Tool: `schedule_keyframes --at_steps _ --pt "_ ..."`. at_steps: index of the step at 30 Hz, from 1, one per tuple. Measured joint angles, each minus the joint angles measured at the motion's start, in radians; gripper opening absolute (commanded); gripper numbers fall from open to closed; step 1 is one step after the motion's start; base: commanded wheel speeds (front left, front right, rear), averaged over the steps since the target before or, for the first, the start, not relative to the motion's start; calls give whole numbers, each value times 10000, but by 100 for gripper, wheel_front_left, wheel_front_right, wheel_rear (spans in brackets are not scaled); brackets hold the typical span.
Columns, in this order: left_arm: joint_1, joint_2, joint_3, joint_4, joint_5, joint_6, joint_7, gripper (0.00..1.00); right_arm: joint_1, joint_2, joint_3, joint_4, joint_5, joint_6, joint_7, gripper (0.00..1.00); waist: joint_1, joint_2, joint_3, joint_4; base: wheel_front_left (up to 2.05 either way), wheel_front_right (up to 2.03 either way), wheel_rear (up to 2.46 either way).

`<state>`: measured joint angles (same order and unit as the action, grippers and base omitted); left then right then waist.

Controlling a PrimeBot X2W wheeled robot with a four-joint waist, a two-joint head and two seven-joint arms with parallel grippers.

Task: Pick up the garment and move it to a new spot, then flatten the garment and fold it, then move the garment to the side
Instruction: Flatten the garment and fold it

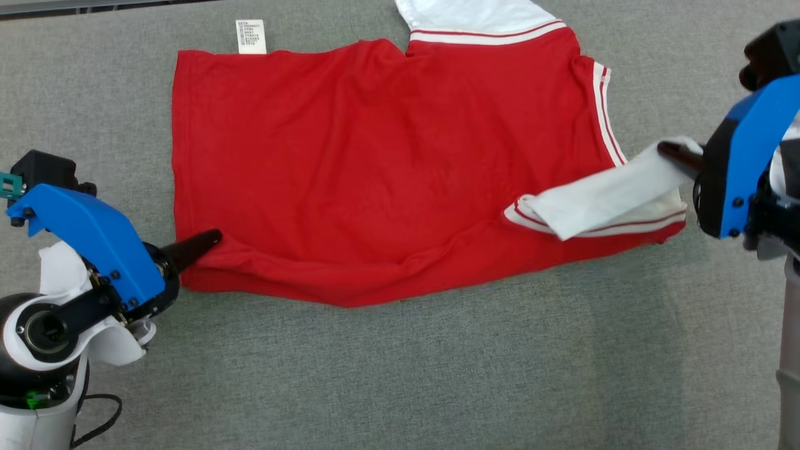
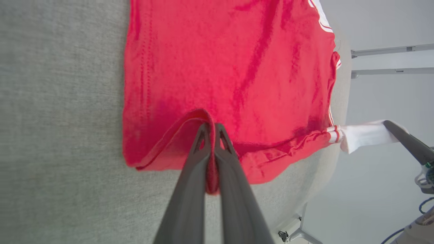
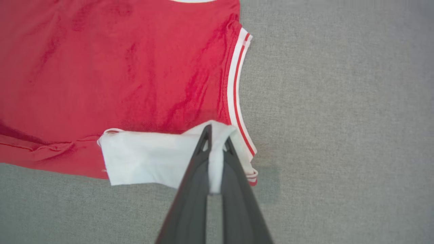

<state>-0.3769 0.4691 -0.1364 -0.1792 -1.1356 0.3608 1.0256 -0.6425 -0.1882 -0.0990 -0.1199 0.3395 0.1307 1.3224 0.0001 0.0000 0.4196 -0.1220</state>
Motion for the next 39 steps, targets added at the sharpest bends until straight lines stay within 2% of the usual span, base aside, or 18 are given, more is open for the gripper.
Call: schedule_keyframes --at_steps 9,16,17,18,19,23,29,32,36,39 --pt "-283 105 56 757 385 82 -349 0 -826 -410 431 1087 274 0 -1275 0 0 0 242 88 0 0 0" --pt "-286 79 -33 1024 477 -90 -512 0 -865 -466 343 1799 403 0 -1730 0 0 0 290 148 0 0 0" --pt "-304 61 -33 1070 514 -92 -593 0 -885 -466 328 1870 403 0 -1893 81 -1 0 291 155 0 0 0" --pt "-344 36 -27 1122 606 -96 -738 41 -916 -437 290 1958 405 0 -2065 100 0 0 292 161 0 0 0" --pt "-396 -2 8 1181 658 -98 -886 100 -935 -397 249 2048 414 0 -2240 100 0 0 284 168 0 0 0" --pt "-457 -98 -21 1484 761 -194 -1154 100 -1037 -355 359 2330 520 0 -2888 100 0 0 153 208 0 0 0" --pt "-338 -245 -8 1707 1032 -719 -1987 100 -1067 -514 485 2387 786 0 -4036 100 -1 0 -257 354 0 0 0" --pt "-81 -334 58 1709 1333 -1193 -2892 100 -805 -633 389 2330 892 0 -4299 100 -2 0 -525 449 0 0 0" --pt "641 -263 -247 1810 2466 -1779 -4439 100 147 -750 67 2010 901 0 -4615 100 -3 0 -949 606 0 0 0" --pt "1229 -786 -378 1971 2585 -2121 -5522 100 991 -719 -284 1653 861 0 -4991 100 -4 0 -1293 737 0 0 0"
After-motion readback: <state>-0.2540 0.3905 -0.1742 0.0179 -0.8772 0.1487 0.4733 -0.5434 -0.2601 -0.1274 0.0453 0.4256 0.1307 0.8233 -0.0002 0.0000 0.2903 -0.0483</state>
